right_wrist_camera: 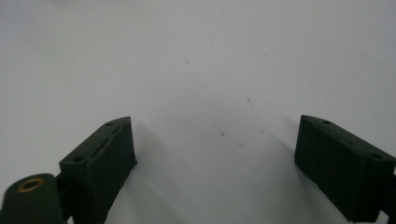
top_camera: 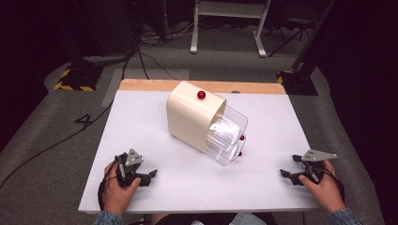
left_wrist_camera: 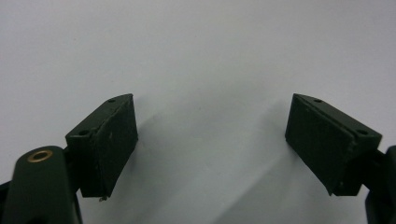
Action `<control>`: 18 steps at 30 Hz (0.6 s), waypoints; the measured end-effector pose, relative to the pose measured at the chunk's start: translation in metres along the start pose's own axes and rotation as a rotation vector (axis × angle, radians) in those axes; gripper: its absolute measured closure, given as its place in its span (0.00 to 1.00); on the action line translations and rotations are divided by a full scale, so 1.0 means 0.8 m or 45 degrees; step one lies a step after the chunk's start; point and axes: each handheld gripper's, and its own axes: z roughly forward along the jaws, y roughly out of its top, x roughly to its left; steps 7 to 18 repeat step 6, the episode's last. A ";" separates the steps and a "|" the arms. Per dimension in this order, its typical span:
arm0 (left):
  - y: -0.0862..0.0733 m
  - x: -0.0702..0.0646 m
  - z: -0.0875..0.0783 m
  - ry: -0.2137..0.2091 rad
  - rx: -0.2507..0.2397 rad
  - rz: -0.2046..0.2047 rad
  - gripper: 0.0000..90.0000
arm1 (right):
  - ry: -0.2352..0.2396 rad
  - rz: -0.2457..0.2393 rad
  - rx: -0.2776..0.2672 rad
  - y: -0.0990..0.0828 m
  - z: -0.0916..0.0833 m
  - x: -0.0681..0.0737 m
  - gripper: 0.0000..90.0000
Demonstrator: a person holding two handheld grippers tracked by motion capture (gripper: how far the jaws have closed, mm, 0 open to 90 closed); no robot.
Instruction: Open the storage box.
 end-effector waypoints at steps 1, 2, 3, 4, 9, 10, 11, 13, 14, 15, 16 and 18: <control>0.000 0.000 0.000 0.000 0.000 0.000 0.19 | -0.001 0.000 0.000 0.000 0.000 0.000 0.14; 0.000 0.000 0.000 0.000 0.000 0.000 0.19 | -0.001 0.001 0.000 0.000 0.000 0.000 0.14; 0.000 0.000 0.000 0.000 0.000 0.000 0.19 | 0.000 0.002 0.000 0.000 0.000 0.000 0.13; 0.000 0.000 0.000 -0.001 0.001 -0.001 0.19 | 0.004 0.003 -0.002 0.000 0.000 -0.001 0.13; 0.000 0.000 0.000 -0.001 0.001 -0.001 0.19 | 0.010 0.008 -0.002 0.000 0.000 -0.002 0.14; 0.000 0.000 0.000 -0.001 0.001 -0.001 0.19 | 0.010 0.008 -0.002 0.000 0.000 -0.002 0.14; 0.000 0.000 0.000 -0.001 0.001 -0.001 0.19 | 0.010 0.008 -0.002 0.000 0.000 -0.002 0.14; 0.000 0.000 0.000 -0.001 0.001 -0.001 0.19 | 0.010 0.008 -0.002 0.000 0.000 -0.002 0.14; 0.000 0.000 0.000 -0.001 0.001 -0.001 0.19 | 0.010 0.008 -0.002 0.000 0.000 -0.002 0.14; 0.000 0.000 0.000 -0.001 0.001 -0.001 0.19 | 0.010 0.008 -0.002 0.000 0.000 -0.002 0.14; 0.000 0.000 0.000 -0.001 0.001 -0.001 0.19 | 0.010 0.008 -0.002 0.000 0.000 -0.002 0.14; 0.000 0.000 0.000 -0.001 0.001 -0.001 0.19 | 0.010 0.008 -0.002 0.000 0.000 -0.002 0.14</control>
